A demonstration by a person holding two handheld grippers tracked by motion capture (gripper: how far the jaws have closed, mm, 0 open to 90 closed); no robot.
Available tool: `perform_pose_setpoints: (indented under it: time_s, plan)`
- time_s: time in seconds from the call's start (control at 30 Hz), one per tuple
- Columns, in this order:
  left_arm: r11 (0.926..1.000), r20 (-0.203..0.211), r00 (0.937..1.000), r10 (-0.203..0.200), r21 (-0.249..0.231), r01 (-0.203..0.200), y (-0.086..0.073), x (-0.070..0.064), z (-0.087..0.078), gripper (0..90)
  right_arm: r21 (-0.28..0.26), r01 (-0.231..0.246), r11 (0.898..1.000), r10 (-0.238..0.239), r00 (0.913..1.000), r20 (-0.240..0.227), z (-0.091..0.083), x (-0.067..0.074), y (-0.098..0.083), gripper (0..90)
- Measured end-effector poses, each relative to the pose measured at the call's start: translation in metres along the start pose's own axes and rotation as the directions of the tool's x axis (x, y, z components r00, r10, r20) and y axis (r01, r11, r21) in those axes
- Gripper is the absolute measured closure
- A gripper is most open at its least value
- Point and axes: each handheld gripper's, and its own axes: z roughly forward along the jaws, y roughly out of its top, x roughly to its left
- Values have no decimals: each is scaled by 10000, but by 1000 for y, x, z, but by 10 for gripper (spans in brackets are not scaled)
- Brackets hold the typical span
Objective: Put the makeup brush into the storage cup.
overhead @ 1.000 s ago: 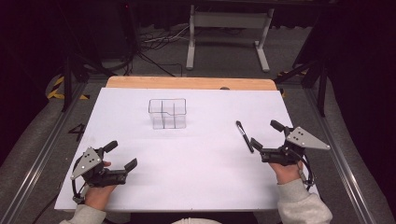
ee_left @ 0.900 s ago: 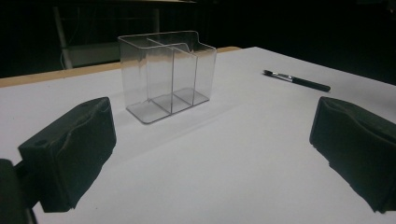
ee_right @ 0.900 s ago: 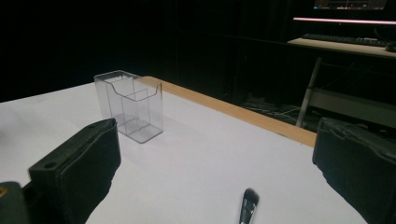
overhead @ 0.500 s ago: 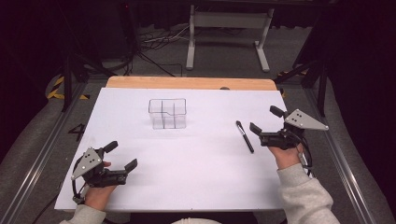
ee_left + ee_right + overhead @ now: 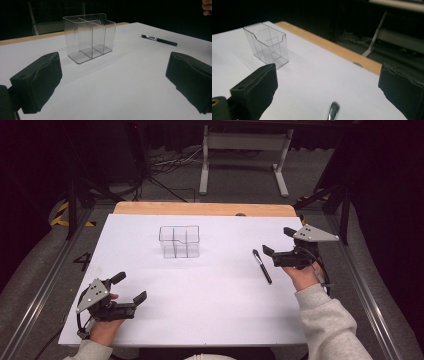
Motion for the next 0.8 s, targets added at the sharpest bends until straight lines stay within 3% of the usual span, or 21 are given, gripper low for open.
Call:
perform_pose_setpoints:
  time_s: [0.13, 0.23, 0.43, 0.47, 0.5, 0.67, 0.73, 0.8]
  plan:
    - [10000, 37, 10000, 14, 15, -14, 0, 0, 1, 12, 1228, -241, 9921, 249, 9997, -49, 10, -3, 5, 30]
    - [9999, 93, 9999, 41, 123, -43, 0, -1, 2, 12, 2339, 113, 9722, -65, 9998, -212, 18, -4, 8, 30]
    - [9999, 131, 9999, 85, 137, -86, 0, -2, 3, 12, 3458, 398, 9375, -322, 9991, -278, 26, -4, 13, 42]
    - [9999, 131, 9999, 85, 137, -86, 0, -2, 3, 12, 3458, 398, 9375, -322, 9991, -278, 26, -4, 13, 42]
    - [9998, 146, 9998, 108, 181, -111, 0, -2, 3, 12, 3904, 422, 9197, -313, 9989, -341, 29, -5, 14, 47]
    - [9997, 155, 9998, 158, 199, -161, 0, -1, 4, 12, 4772, 389, 8779, -276, 9992, -305, 36, -8, 15, 47]
    - [9996, 165, 9997, 172, 212, -176, 0, -1, 4, 11, 4878, 422, 8720, -307, 9990, -315, 37, -9, 15, 47]
    - [9996, 193, 9997, 164, 239, -169, -1, -1, 4, 9, 5262, 467, 8491, -351, 9989, -320, 41, -10, 17, 47]
